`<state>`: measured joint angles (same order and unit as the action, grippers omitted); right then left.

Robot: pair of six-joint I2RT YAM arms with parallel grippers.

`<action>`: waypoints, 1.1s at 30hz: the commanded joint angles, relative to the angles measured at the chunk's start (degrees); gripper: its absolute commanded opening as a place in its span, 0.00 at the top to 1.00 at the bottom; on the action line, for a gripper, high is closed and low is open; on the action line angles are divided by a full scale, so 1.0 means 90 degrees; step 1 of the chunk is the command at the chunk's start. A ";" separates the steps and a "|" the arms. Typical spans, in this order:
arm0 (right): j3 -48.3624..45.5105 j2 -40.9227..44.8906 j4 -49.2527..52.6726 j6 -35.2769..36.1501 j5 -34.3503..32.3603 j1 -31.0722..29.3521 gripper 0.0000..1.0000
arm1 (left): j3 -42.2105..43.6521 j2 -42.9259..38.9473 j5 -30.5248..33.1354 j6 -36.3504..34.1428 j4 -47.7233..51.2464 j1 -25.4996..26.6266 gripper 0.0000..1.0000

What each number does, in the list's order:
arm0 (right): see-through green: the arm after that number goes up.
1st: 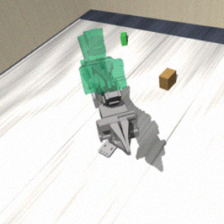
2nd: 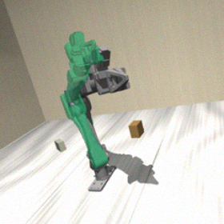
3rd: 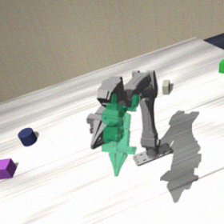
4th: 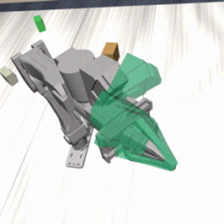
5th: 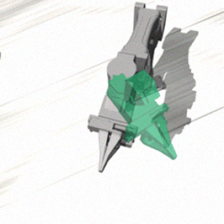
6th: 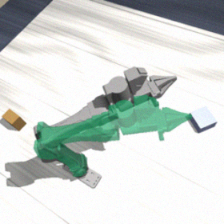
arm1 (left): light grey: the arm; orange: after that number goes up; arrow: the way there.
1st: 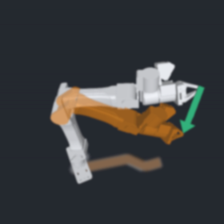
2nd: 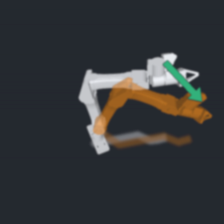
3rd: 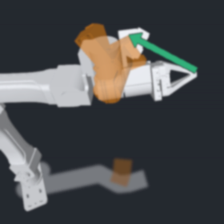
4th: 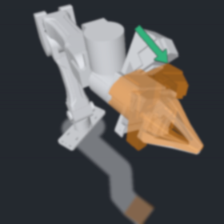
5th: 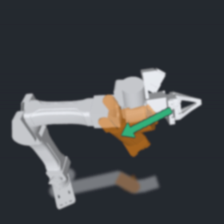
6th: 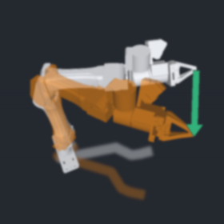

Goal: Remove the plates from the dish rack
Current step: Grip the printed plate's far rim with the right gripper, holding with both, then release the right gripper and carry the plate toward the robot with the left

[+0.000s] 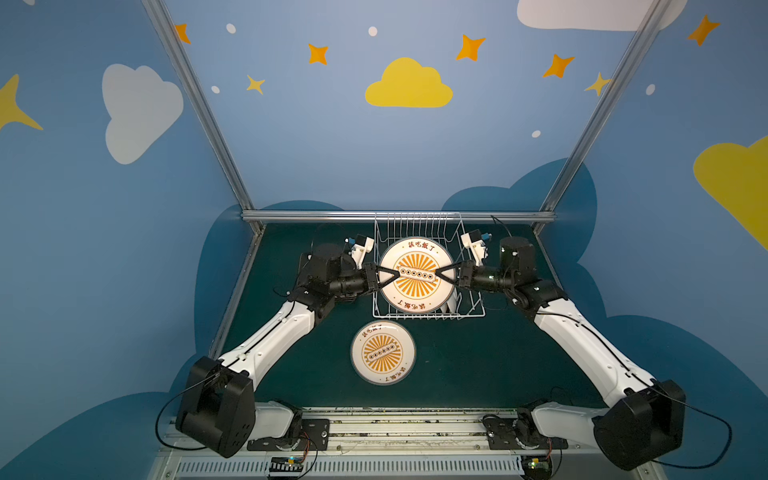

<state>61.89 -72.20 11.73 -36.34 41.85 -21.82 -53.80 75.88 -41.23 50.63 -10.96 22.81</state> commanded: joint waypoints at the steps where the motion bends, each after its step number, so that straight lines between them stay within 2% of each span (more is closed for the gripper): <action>1: 0.0272 0.0050 0.0090 0.0131 -0.0158 -0.0035 0.63 | 0.0047 -0.0346 0.0277 0.0009 -0.0257 0.0040 0.97; 10: 0.0436 0.0175 0.0763 0.0423 -0.0709 -0.0026 0.20 | 0.0364 -0.0762 0.0677 0.0155 -0.0159 0.0017 0.97; 13: 0.0443 0.0321 0.0983 0.0677 -0.1073 -0.0007 0.13 | 0.0456 -0.1006 0.0798 0.0166 0.0110 0.0012 0.97; 20: 0.0235 0.0831 0.1328 0.1888 -0.1667 -0.0026 0.11 | 0.0896 -0.1989 0.0987 0.0211 0.1232 -0.0033 0.97; 28: -0.0258 0.1749 0.1702 0.3894 -0.2324 -0.0289 0.11 | 0.1549 -0.3627 0.1369 0.0317 0.3079 -0.0036 0.97; 33: -0.0224 0.1836 0.2124 0.4262 -0.2539 -0.0381 0.11 | 0.2096 -0.4751 0.1646 0.0743 0.3878 -0.0029 0.97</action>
<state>60.29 -56.14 27.40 -2.98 21.41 -24.73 -35.97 36.95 -28.23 55.05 18.46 22.61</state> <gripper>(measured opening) 0.895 0.092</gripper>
